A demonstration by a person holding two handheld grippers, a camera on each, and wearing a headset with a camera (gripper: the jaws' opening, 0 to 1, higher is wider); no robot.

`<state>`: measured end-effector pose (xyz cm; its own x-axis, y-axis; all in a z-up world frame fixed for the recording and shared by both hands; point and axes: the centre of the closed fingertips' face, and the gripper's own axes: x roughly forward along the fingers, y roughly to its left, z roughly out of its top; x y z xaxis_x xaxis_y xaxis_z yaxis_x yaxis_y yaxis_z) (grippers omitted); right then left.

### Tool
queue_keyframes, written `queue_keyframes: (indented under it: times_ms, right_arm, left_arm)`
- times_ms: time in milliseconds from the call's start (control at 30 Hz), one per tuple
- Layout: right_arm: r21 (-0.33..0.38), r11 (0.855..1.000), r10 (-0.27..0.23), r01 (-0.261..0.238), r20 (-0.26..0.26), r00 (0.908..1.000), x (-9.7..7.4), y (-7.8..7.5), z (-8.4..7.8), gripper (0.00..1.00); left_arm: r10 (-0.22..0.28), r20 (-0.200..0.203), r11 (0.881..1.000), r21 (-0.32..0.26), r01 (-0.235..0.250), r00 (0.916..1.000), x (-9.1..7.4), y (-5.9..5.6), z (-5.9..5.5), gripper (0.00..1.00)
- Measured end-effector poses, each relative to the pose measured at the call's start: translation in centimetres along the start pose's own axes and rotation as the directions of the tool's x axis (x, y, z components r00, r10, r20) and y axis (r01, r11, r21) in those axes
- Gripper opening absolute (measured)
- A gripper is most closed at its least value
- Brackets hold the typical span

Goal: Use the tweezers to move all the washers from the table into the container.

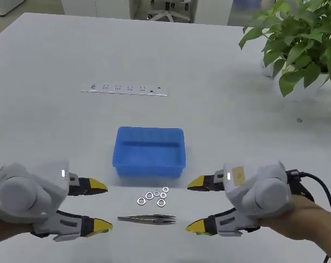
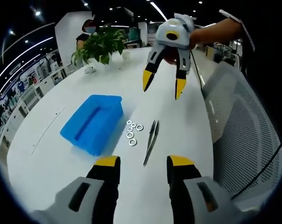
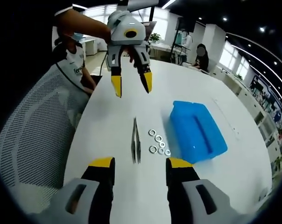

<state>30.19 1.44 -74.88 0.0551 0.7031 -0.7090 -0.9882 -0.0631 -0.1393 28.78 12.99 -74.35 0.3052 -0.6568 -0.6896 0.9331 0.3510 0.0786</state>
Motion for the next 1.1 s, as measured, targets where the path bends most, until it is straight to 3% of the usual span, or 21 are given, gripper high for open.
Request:
queue_keyframes:
  times_ms: [300, 333, 467, 700, 1100]
  right_arm:
    - [-0.026, 0.998, 0.05, -0.052, -0.05, 0.9975, 2.2, 0.1, -0.4, 0.33]
    - [-0.027, 0.998, 0.047, -0.05, -0.094, 0.9945, 2.7, -0.1, -1.1, 0.32]
    - [-0.031, 0.996, 0.08, -0.083, -0.099, 0.9919, 3.7, 0.2, -1.1, 0.29]
    - [-0.028, 0.993, 0.108, -0.111, -0.11, 0.9881, 5.3, 0.1, -0.9, 0.25]
    - [0.021, 0.988, 0.157, -0.156, -0.139, 0.9777, 7.3, 0.4, -1.6, 0.2]
  left_arm:
    - [-0.045, -0.055, 0.999, 0.02, 0.046, 0.9975, 1.6, 0.1, -1.5, 0.29]
    - [-0.047, -0.055, 0.999, 0.013, 0.048, 0.9974, 1.9, 0.3, -1.6, 0.28]
    - [-0.054, -0.081, 0.998, 0.032, 0.057, 0.9953, 2.5, 0.5, -2.0, 0.23]
    - [-0.081, -0.149, 0.994, 0.055, 0.09, 0.9855, 3.5, 0.5, -3.3, 0.18]
    - [-0.118, -0.222, 0.985, 0.099, 0.143, 0.9679, 4.9, 0.3, -4.4, 0.11]
